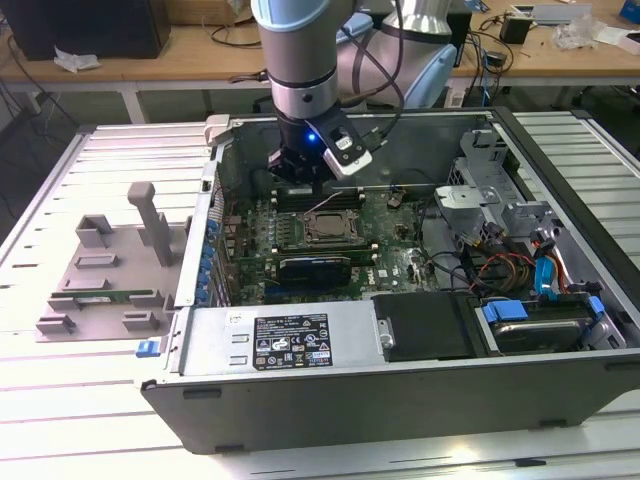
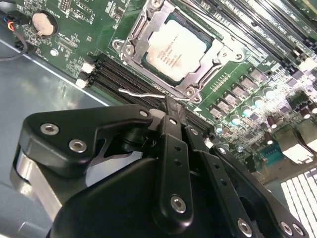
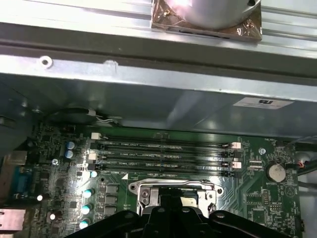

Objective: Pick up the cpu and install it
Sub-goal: 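Install the first cpu locking lever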

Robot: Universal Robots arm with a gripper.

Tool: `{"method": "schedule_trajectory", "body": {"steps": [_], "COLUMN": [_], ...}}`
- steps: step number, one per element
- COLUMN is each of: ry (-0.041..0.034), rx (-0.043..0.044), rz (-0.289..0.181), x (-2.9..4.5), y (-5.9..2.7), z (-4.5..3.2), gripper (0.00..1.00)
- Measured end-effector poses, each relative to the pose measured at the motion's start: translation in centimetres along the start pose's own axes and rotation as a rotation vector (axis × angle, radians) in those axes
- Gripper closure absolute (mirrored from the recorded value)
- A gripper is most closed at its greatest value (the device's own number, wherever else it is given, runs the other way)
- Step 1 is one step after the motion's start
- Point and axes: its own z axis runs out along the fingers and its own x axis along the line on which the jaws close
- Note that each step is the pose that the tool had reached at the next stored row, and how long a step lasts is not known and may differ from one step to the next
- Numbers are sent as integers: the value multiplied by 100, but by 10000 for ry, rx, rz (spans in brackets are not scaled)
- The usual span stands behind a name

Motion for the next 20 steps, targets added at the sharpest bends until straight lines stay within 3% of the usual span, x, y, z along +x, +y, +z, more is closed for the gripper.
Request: {"method": "schedule_trajectory", "body": {"steps": [6,11,20], "ry": [0,0,-1], "rx": [0,0,-1], "rz": [0,0,0], "x": [-114,-121,-118], "y": [-23,14,76], "z": [91,126,260], "gripper": [89,89,89]}}
